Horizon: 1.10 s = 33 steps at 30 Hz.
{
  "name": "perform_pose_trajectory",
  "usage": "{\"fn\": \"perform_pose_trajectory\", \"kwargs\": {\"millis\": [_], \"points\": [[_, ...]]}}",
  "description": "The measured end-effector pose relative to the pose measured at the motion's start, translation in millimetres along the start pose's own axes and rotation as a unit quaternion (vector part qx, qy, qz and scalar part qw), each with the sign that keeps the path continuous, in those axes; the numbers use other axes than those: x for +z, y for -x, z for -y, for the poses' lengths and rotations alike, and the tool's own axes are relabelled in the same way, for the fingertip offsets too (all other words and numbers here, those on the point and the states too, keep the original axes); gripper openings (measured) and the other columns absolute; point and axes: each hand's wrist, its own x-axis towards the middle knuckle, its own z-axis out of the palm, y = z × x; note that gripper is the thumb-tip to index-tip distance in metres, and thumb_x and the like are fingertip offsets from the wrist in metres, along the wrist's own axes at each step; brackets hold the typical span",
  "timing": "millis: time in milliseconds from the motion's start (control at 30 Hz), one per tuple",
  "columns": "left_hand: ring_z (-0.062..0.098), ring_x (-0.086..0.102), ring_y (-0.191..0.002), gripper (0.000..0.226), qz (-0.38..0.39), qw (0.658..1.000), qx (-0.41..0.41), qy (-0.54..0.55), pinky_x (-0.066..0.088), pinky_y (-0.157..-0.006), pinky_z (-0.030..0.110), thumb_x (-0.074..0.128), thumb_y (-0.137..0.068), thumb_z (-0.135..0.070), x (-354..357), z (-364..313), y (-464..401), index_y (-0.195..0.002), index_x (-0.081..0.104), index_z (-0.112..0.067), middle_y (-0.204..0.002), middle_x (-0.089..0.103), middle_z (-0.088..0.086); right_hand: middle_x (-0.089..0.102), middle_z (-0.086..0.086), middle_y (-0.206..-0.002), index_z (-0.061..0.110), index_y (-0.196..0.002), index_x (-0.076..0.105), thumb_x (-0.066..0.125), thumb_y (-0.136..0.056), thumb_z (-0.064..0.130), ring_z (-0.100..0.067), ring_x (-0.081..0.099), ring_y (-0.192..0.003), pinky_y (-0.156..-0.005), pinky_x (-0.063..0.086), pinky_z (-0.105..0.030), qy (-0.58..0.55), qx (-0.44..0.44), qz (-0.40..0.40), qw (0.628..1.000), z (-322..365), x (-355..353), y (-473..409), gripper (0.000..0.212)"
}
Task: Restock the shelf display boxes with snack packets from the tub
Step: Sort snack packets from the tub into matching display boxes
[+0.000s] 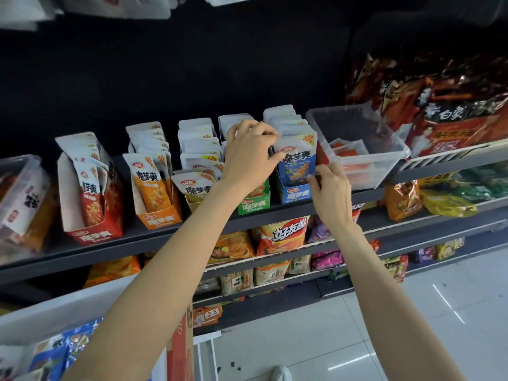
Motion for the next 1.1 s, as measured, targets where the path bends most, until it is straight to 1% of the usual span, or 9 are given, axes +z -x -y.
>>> {"fn": "perform_pose_trajectory", "kwargs": {"millis": [133, 300, 467, 567, 667, 733, 833, 967, 1100], "points": [[0.020, 0.035, -0.125, 0.035, 0.033, 0.998, 0.005, -0.049, 0.017, -0.108, 0.042, 0.059, -0.089, -0.042, 1, -8, -12, -0.113, 0.067, -0.017, -0.127, 0.053, -0.007, 0.066, -0.011, -0.095, 0.003, -0.106, 0.061, 0.052, -0.097, 0.019, -0.015, 0.051, -0.070, -0.062, 0.031, -0.023, -0.028, 0.041, -0.033, 0.998, 11, -3, 2, 0.020], [0.024, 0.040, -0.119, 0.042, 0.071, 0.984, -0.002, -0.161, 0.023, -0.106, 0.045, 0.057, -0.089, -0.046, 17, -21, -19, -0.115, 0.064, -0.014, -0.122, 0.054, 0.001, 0.064, -0.011, -0.097, 0.006, -0.104, 0.062, 0.045, -0.101, 0.025, -0.032, 0.065, -0.075, -0.058, 0.035, -0.028, 0.149, 0.058, 0.014, 0.987, 6, 0, 1, 0.026], [0.023, 0.051, -0.103, 0.035, -0.093, 0.991, -0.006, -0.097, 0.032, -0.097, 0.042, 0.067, -0.078, -0.051, 7, -18, -7, -0.096, 0.061, -0.021, -0.103, 0.058, 0.000, 0.062, -0.007, -0.108, 0.009, -0.112, 0.058, 0.049, -0.099, 0.030, -0.028, 0.063, -0.078, -0.061, 0.035, -0.028, 0.092, 0.095, -0.001, 0.991, 16, -9, 9, 0.027], [0.022, 0.054, -0.097, 0.026, -0.200, 0.979, 0.041, -0.013, 0.038, -0.088, 0.036, 0.061, -0.086, -0.042, -11, -13, 26, -0.094, 0.063, -0.017, -0.098, 0.062, 0.001, 0.063, -0.003, -0.100, 0.008, -0.109, 0.055, 0.054, -0.096, 0.020, -0.012, 0.051, -0.062, -0.050, 0.034, -0.018, -0.032, 0.055, -0.079, 0.995, 32, -20, 34, 0.018], [0.022, 0.059, -0.081, 0.024, -0.244, 0.963, 0.071, 0.092, 0.045, -0.074, 0.035, 0.055, -0.092, -0.029, -31, 0, 83, -0.087, 0.067, -0.010, -0.082, 0.066, 0.002, 0.060, 0.003, -0.097, 0.010, -0.108, 0.056, 0.056, -0.094, 0.012, -0.002, 0.055, -0.064, -0.056, 0.039, -0.008, -0.166, 0.011, -0.082, 0.983, 58, -19, 70, 0.014], [0.018, 0.058, -0.071, 0.027, -0.238, 0.959, 0.068, 0.138, 0.045, -0.065, 0.032, 0.051, -0.093, -0.026, -39, 17, 129, -0.082, 0.067, -0.008, -0.071, 0.064, 0.000, 0.061, 0.005, -0.092, 0.012, -0.107, 0.057, 0.056, -0.094, 0.012, -0.002, 0.057, -0.070, -0.059, 0.041, -0.009, -0.211, -0.007, -0.031, 0.977, 78, -14, 94, 0.013], [0.010, 0.056, -0.068, 0.026, -0.187, 0.967, 0.021, 0.171, 0.045, -0.063, 0.023, 0.047, -0.096, -0.026, -47, 55, 201, -0.085, 0.065, -0.011, -0.070, 0.066, 0.002, 0.065, 0.008, -0.085, 0.016, -0.102, 0.062, 0.054, -0.093, 0.017, -0.002, 0.058, -0.069, -0.060, 0.043, -0.008, -0.216, -0.068, 0.110, 0.968, 105, 2, 125, 0.012], [-0.001, 0.053, -0.075, 0.033, -0.084, 0.978, -0.129, 0.141, 0.041, -0.072, 0.006, 0.047, -0.096, -0.033, -63, 109, 298, -0.089, 0.067, -0.007, -0.081, 0.066, -0.003, 0.068, 0.008, -0.088, 0.022, -0.106, 0.064, 0.056, -0.093, 0.020, -0.010, 0.063, -0.073, -0.064, 0.054, -0.032, -0.162, -0.162, 0.324, 0.918, 150, 31, 156, 0.015], [0.010, 0.058, -0.080, 0.030, 0.036, 0.958, -0.281, 0.045, 0.039, -0.070, 0.019, 0.048, -0.078, -0.032, -70, 166, 383, -0.091, 0.069, -0.015, -0.085, 0.070, 0.001, 0.066, 0.010, -0.110, 0.025, -0.111, 0.062, 0.049, -0.096, 0.021, -0.010, 0.061, -0.094, -0.078, 0.047, -0.029, -0.129, -0.207, 0.437, 0.866, 207, 64, 184, 0.021]]}}
